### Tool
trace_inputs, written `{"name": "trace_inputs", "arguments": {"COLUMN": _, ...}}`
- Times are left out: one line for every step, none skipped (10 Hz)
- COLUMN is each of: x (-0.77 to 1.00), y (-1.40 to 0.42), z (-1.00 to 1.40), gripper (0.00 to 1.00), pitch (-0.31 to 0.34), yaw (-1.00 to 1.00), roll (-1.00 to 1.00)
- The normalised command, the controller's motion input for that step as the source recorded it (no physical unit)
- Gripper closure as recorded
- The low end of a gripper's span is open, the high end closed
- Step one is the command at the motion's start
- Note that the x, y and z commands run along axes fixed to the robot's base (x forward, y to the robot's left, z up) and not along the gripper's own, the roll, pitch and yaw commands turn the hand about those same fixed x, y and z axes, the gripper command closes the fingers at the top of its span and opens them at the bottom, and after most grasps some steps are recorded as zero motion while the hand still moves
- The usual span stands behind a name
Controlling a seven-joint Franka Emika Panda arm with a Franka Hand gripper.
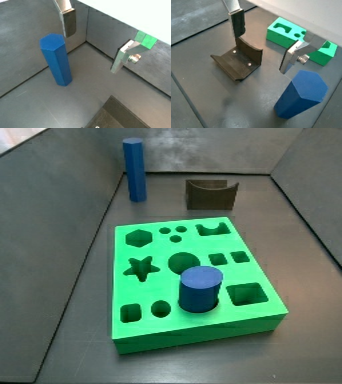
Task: Pick up the hexagon object. Move up. Move to above the board. Insert the hexagon object.
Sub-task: Pick up the hexagon object.
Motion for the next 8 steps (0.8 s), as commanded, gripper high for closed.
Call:
{"name": "trace_inputs", "arguments": {"x": -0.56, "y": -0.05, "z": 0.0, "gripper": 0.0, "pitch": 0.0, "yaw": -0.18, "roll": 0.0}}
{"name": "trace_inputs", "arguments": {"x": -0.49, "y": -0.01, "z": 0.0, "gripper": 0.0, "pitch": 0.0, "yaw": 0.0, "roll": 0.0}}
{"name": "trace_inputs", "arguments": {"x": -0.48, "y": -0.02, "z": 0.0, "gripper": 0.0, "pitch": 0.0, "yaw": 0.09, "roll": 0.0}}
{"name": "trace_inputs", "arguments": {"x": -0.76, "y": -0.08, "z": -0.03, "gripper": 0.0, "pitch": -0.027, "yaw": 0.11, "roll": 0.02}}
{"name": "trace_inputs", "arguments": {"x": -0.49, "y": -0.11, "z": -0.23, "gripper": 0.0, "pitch": -0.053, "yaw": 0.16, "roll": 0.03}}
{"name": "trace_inputs", "arguments": {"x": -0.34, "y": -0.14, "z": -0.35, "gripper": 0.0, "pitch": -0.069, "yaw": 0.15, "roll": 0.03}}
{"name": "trace_inputs", "arguments": {"x": -0.33, "y": -0.17, "z": -0.47, "gripper": 0.0, "pitch": -0.13, "yaw": 0.18, "roll": 0.07}}
{"name": "trace_inputs", "arguments": {"x": -0.26, "y": -0.13, "z": -0.65, "gripper": 0.0, "pitch": -0.243, "yaw": 0.24, "roll": 0.05}}
